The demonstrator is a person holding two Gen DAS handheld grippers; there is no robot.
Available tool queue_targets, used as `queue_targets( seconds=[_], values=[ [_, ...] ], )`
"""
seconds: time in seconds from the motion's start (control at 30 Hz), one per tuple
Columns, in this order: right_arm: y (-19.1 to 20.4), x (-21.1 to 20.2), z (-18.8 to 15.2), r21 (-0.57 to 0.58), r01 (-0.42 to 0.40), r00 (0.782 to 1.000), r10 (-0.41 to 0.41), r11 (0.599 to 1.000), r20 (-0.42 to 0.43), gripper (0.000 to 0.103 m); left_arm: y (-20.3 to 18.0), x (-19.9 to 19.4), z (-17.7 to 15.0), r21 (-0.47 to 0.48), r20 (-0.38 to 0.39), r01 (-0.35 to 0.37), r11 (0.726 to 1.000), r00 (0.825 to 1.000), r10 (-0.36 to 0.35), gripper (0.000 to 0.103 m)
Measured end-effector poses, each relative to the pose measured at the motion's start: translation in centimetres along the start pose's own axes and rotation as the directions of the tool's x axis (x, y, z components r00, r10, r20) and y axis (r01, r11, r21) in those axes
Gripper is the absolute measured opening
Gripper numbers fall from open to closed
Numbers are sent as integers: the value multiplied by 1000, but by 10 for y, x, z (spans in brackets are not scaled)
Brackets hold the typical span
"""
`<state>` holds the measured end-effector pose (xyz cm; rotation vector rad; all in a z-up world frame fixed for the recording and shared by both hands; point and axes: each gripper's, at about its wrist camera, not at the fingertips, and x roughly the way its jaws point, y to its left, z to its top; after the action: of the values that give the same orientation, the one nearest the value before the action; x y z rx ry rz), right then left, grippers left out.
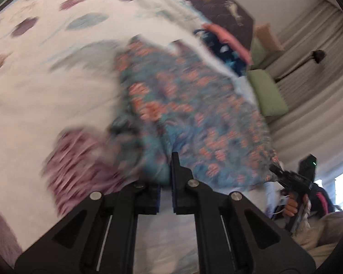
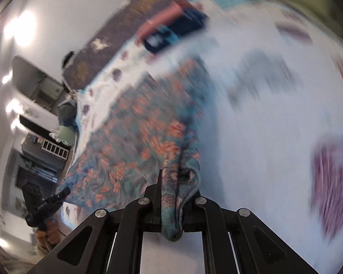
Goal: Fold small clothes
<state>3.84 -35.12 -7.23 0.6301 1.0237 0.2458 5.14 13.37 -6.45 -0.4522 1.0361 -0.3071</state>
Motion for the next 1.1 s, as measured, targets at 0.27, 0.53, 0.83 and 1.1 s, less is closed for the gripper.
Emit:
queue_targets(
  seconds=[0.27,0.53,0.83,1.1],
  values=[
    [27,-40,44,-162,292,930,-240,943,279,49,-8,-41,44,134,297,-305,943,920,256,68],
    [24,37,151,-189,162,978,-132,969,160,54,-7,52,143,220,187,-297,929,948,259,68],
    [-4,87,178,-149,-13,999,19,989,36,33,10,125,176,172,1,-115,978,993,117,19],
    [34,41,170,-285,5,973,61,958,222,5,-18,81,173,242,231,-132,961,970,75,5]
  ],
)
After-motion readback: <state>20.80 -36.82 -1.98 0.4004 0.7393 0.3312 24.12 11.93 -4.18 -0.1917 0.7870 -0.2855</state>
